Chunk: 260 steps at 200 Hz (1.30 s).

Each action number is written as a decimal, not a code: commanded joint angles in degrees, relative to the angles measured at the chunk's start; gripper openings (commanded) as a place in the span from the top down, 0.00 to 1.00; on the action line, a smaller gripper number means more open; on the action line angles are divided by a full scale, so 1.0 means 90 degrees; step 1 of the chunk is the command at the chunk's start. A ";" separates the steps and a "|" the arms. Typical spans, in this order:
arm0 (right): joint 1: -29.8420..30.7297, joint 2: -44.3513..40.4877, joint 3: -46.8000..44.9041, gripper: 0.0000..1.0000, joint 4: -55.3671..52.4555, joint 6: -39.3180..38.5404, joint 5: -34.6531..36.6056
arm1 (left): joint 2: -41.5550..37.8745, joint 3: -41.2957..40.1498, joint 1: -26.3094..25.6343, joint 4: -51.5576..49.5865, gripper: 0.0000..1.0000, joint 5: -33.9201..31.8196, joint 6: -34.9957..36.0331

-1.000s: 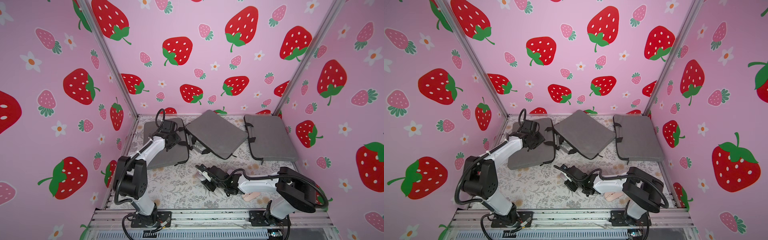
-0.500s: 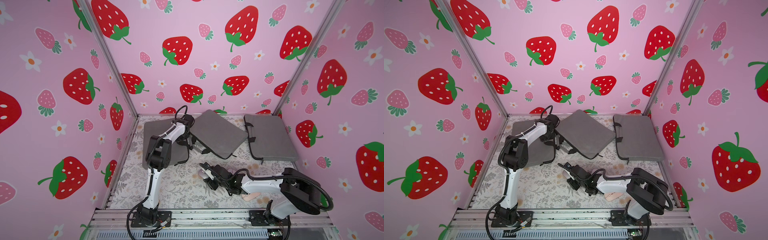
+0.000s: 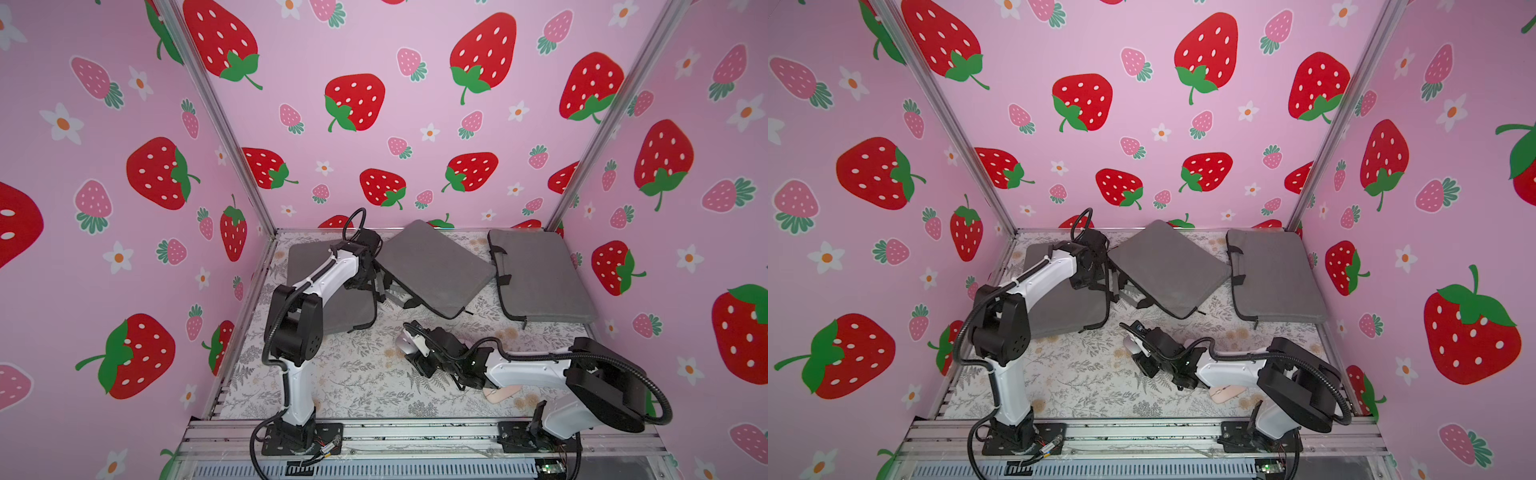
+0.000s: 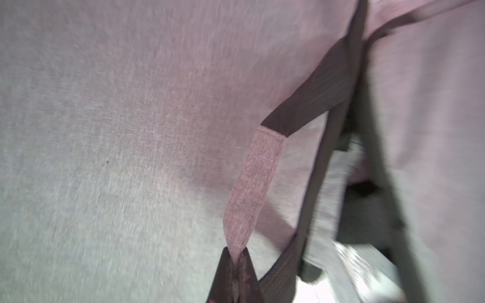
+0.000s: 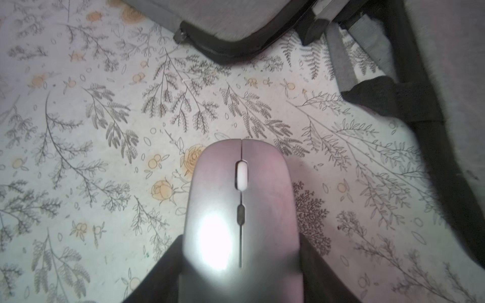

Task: Put the mouse into the laptop bag
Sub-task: Open the zippered laptop bag at the center of the board, then place the mouse in the zippered laptop bag, then close the zippered laptop bag at the center of the board.

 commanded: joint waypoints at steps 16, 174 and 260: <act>-0.0309 0.0031 0.0880 0.38 0.0240 0.0674 0.0168 | -0.1276 -0.0670 -0.0030 0.0219 1.00 0.0789 -0.0267; -0.1600 0.4368 0.5873 0.48 -0.0418 0.2805 -0.1389 | -0.3388 -0.1697 -0.0160 0.0952 1.00 0.1831 -0.0986; -0.1640 0.6227 0.8806 0.35 -0.1396 0.3217 -0.1188 | -0.3824 -0.2102 -0.0159 0.1124 1.00 0.1726 -0.1065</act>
